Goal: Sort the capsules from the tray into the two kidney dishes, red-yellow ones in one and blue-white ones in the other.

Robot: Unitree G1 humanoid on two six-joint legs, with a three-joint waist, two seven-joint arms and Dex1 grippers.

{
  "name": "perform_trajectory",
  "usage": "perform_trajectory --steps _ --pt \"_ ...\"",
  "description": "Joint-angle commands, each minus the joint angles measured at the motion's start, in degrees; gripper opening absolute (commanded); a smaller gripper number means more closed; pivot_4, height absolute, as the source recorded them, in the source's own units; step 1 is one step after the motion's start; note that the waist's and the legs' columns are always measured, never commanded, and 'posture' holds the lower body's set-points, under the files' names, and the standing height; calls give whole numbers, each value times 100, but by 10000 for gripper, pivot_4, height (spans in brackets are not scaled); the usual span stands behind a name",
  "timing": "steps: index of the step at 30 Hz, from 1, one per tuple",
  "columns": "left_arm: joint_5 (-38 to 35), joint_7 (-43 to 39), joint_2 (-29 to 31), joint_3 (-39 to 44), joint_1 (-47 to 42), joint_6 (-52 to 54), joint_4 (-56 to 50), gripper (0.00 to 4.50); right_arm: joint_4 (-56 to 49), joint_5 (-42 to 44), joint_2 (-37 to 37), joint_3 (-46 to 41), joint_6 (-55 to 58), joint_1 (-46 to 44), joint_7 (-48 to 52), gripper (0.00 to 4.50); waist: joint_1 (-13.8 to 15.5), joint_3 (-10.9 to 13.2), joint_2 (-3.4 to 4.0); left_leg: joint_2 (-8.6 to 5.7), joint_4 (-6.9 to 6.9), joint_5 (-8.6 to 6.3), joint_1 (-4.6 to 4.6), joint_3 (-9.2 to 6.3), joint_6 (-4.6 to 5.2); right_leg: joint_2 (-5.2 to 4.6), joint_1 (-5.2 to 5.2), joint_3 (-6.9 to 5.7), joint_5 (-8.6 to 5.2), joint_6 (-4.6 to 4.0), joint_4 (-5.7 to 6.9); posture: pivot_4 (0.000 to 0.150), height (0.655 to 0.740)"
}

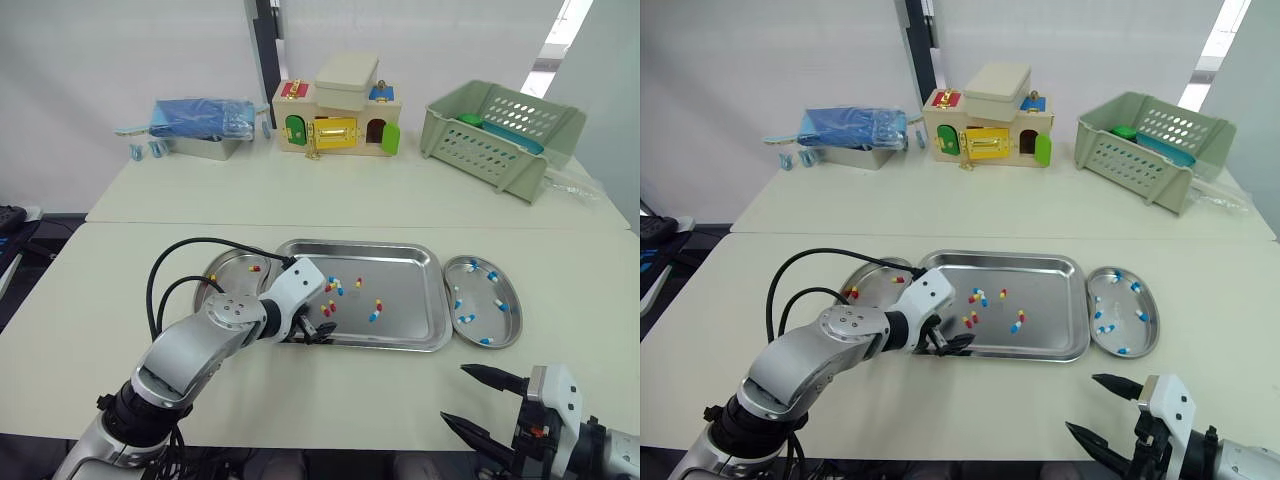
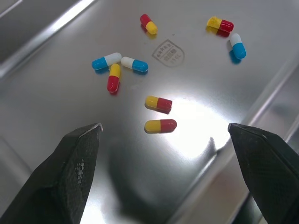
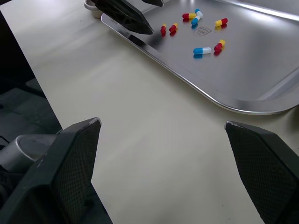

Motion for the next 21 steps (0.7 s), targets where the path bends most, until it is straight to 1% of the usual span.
perform_trajectory --steps 1,2,3,5,7,21 --pt "217 56 1 -54 -103 -182 134 45000 8 -4 39 38 -212 40 28 44640 2 0 0 0 0 0 0 0 0 0 0 0 0 0 0 1500 7400" --pt "232 56 -27 -45 -118 -183 172 45000 18 -11 46 52 -229 43 24 44640 2 0 0 0 0 0 0 -1 0 0 0 -1 0 0 0 1500 7400" --pt "256 53 -54 -43 -119 -209 209 43111 31 -21 56 70 -251 45 20 44882 2 0 0 0 0 0 0 0 0 0 0 -1 0 0 0 1500 7400" --pt "293 54 -104 -50 -93 -255 262 39010 55 -43 74 106 -292 52 14 45000 3 0 0 0 0 0 -1 -1 0 0 0 -1 0 0 0 1500 7400" --pt "322 40 -154 -90 -65 -303 325 33168 98 -74 101 143 -361 78 19 45000 5 0 0 0 0 0 -1 0 0 0 0 0 0 0 0 1500 7400" --pt "466 12 -391 -134 -140 -391 559 33168 79 -106 84 223 -451 156 -77 45000 4 0 0 0 1 0 -1 -1 0 0 0 -1 0 0 0 1500 7400"
